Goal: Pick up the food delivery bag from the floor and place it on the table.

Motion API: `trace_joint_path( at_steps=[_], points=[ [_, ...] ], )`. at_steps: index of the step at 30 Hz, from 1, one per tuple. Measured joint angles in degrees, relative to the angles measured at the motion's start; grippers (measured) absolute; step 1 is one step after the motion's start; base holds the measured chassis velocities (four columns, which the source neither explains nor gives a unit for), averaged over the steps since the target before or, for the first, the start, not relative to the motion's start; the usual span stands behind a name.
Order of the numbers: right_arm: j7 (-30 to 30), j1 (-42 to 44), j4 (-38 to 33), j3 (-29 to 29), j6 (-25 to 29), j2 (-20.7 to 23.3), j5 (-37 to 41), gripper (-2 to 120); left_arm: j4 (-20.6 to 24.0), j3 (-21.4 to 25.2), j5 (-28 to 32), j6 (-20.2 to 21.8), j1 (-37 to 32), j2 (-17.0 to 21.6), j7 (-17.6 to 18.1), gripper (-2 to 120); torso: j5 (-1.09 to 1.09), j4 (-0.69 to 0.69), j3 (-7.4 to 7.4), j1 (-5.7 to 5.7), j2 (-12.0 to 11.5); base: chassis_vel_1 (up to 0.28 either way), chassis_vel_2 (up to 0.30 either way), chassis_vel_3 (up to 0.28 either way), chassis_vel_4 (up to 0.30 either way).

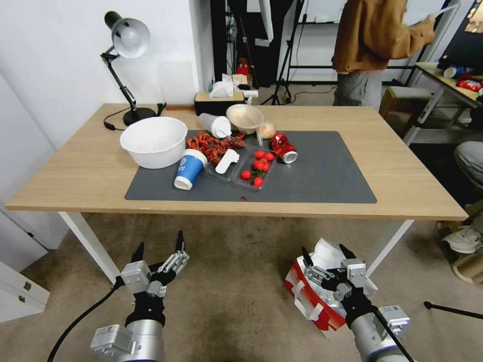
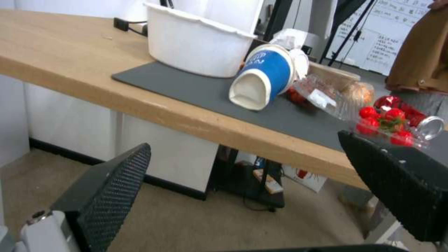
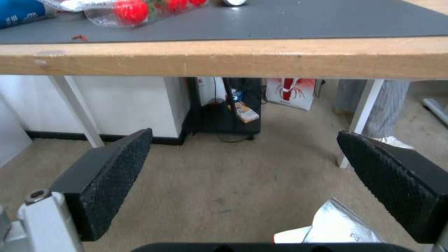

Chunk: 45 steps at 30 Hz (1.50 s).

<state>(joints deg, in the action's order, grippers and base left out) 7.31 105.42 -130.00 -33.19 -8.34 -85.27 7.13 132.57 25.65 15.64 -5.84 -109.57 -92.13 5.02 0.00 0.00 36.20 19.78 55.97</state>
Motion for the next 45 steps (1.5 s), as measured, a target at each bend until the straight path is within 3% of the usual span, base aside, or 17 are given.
trace_joint_path(
  at_steps=[45],
  points=[
    [0.42, -0.68, 1.37, -0.07, 0.05, -0.04, -0.21, 100, -1.05, -0.2, 0.12, 0.16, 0.42, 0.06, -0.51, 100, 0.0, 0.0, -6.96, -5.13, -12.09, 0.0, 0.0, 0.0, 0.0]
  ],
)
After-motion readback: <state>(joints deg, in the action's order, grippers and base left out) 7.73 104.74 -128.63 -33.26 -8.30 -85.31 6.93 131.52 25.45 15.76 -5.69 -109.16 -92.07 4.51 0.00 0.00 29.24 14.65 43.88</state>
